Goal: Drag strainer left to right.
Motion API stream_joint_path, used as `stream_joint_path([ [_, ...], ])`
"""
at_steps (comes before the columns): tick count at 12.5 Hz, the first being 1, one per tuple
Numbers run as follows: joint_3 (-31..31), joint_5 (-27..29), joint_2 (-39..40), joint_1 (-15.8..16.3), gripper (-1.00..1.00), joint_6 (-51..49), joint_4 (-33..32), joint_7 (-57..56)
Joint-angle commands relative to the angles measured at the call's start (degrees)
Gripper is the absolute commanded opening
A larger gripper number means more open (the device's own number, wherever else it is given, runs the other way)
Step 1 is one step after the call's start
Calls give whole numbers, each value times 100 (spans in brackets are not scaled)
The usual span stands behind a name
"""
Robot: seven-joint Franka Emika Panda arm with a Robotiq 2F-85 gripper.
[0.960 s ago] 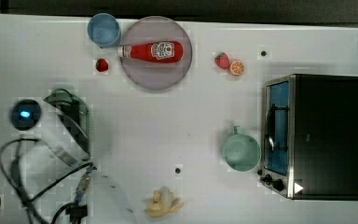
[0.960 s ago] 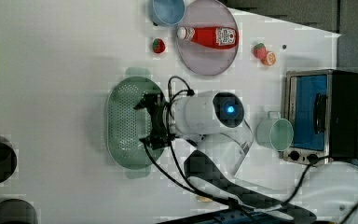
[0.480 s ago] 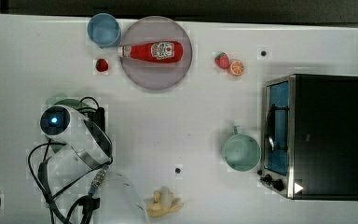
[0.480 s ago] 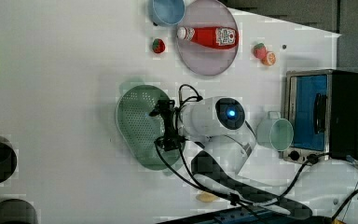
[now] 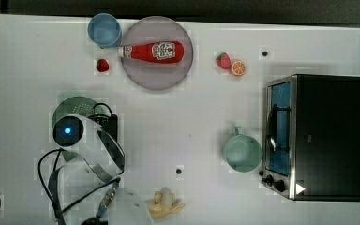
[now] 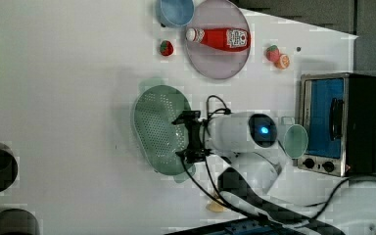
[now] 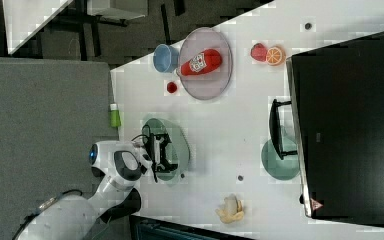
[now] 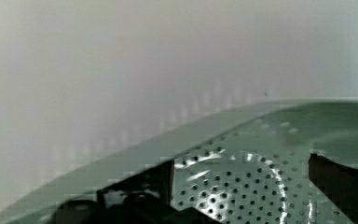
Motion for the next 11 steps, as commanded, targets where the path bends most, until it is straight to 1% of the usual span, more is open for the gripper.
stream_joint_path([
  [1, -89, -134, -220, -438, 100, 46, -160, -74],
  [5, -358, -134, -342, -733, 100, 422, -474, -650],
  [11, -993, -134, -485, -984, 100, 545, -663, -1644],
])
